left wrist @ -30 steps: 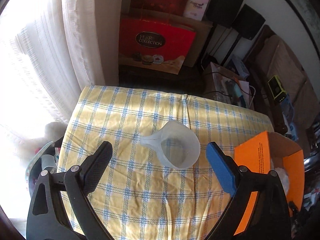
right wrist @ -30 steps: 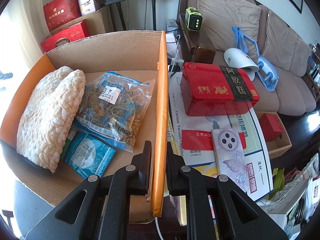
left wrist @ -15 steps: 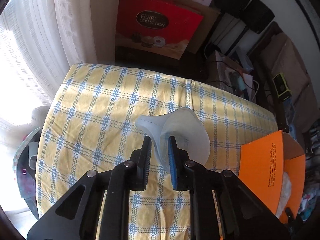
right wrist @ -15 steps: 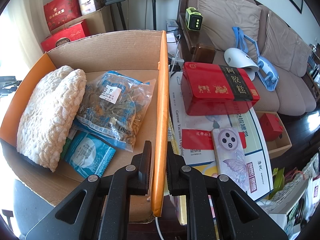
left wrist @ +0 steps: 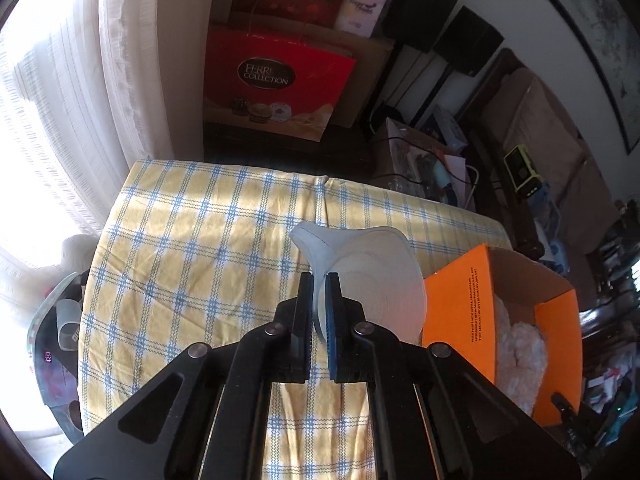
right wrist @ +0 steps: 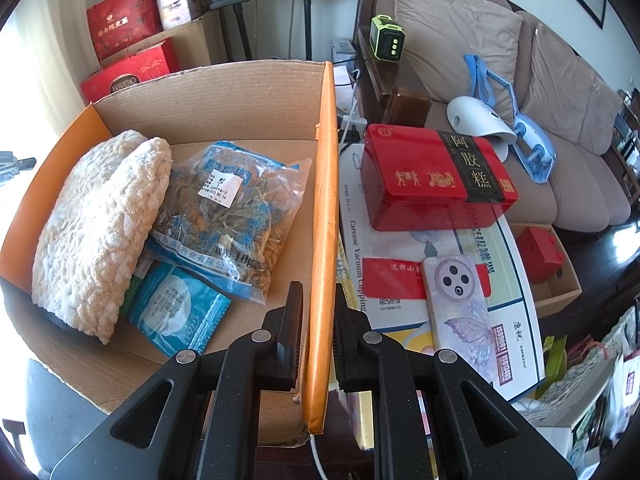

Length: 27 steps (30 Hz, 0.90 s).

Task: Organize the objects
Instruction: 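Carry the measuring cup into the box beside the mitt and open the left tool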

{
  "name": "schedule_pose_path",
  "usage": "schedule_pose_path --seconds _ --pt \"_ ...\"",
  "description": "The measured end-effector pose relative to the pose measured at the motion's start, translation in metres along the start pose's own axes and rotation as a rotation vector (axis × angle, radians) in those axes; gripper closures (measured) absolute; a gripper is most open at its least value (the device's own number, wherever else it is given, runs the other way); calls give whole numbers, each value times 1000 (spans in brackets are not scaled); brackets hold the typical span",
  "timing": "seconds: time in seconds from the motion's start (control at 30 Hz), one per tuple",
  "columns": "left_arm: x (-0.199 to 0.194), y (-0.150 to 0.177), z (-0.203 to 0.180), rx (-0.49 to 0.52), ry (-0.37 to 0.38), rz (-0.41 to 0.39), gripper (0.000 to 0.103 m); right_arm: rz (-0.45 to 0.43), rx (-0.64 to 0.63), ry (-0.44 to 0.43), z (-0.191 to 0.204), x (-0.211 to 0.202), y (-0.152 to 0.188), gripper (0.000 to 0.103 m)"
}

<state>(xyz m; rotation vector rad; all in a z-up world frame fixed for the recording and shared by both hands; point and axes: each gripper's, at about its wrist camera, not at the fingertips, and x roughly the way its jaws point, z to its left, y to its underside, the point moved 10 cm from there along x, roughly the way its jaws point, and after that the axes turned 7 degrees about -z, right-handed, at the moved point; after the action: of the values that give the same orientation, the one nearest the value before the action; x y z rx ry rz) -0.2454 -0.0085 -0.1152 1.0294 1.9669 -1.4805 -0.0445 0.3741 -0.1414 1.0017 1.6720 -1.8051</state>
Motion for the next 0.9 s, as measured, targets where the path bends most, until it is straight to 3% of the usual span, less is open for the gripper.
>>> schedule_pose_path --seconds 0.23,0.43,0.9 --pt "-44 2 -76 115 124 -36 98 -3 5 -5 0 -1 -1 90" --pt "-66 27 -153 212 267 3 98 -6 13 -7 0 -1 -2 90" --pt "-42 119 -263 337 397 154 98 -7 21 -12 3 -4 -1 90"
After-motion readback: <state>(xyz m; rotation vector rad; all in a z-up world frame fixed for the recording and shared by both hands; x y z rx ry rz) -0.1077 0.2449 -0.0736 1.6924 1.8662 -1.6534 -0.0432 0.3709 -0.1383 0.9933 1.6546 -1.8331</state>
